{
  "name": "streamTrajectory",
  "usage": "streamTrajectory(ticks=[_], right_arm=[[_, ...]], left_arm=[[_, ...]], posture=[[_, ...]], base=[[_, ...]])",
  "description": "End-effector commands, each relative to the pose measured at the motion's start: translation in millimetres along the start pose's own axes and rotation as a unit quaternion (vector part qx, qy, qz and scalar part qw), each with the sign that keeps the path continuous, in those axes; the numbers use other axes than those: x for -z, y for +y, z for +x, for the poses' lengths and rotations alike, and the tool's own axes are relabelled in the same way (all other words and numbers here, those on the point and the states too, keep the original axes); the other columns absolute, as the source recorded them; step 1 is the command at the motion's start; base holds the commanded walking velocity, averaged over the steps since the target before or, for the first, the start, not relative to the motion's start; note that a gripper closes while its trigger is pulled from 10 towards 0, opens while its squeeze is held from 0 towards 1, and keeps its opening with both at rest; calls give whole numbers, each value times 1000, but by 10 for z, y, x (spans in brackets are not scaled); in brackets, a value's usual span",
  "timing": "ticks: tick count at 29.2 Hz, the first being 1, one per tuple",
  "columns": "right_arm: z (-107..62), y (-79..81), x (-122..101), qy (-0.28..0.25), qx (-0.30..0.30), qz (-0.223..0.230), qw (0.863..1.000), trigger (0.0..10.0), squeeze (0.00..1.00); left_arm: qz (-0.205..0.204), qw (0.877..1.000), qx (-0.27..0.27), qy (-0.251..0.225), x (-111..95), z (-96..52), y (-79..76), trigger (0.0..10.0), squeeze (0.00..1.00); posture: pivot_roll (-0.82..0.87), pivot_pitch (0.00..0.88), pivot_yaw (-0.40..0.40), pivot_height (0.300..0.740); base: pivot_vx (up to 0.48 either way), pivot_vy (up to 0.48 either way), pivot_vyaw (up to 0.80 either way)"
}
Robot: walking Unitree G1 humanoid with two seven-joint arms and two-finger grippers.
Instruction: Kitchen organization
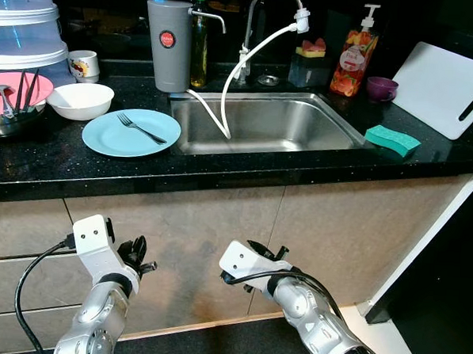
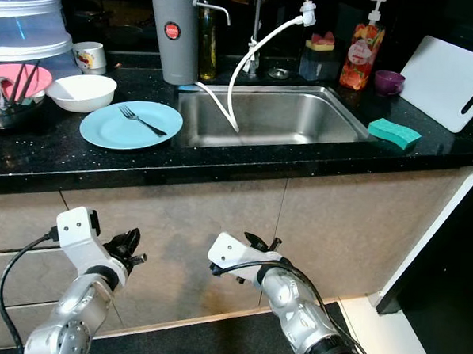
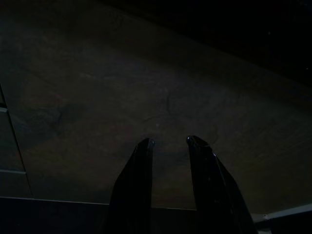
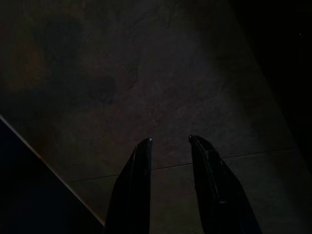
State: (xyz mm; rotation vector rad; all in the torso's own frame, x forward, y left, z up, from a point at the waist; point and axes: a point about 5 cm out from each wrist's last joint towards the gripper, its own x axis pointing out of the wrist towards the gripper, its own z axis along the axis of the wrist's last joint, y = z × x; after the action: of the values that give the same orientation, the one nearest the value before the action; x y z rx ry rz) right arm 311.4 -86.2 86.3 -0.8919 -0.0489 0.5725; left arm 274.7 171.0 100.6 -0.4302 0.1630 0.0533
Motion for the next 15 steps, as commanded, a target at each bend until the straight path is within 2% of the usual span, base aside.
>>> streamTrajectory(ticks=[1,15], right_arm=[[7,-30,22,3,3,4,1000,10000,0],[9,-32,19,3,3,4,1000,10000,0]], left_arm=[[-7,1000,-2,3,18,9,0,10000,0],[-8,1000,0,4,13,10,-6,10000,0]], posture=[[-140,6,-16,740],[-142,10,-14,740]], base=[[0,0,0],[0,0,0]])
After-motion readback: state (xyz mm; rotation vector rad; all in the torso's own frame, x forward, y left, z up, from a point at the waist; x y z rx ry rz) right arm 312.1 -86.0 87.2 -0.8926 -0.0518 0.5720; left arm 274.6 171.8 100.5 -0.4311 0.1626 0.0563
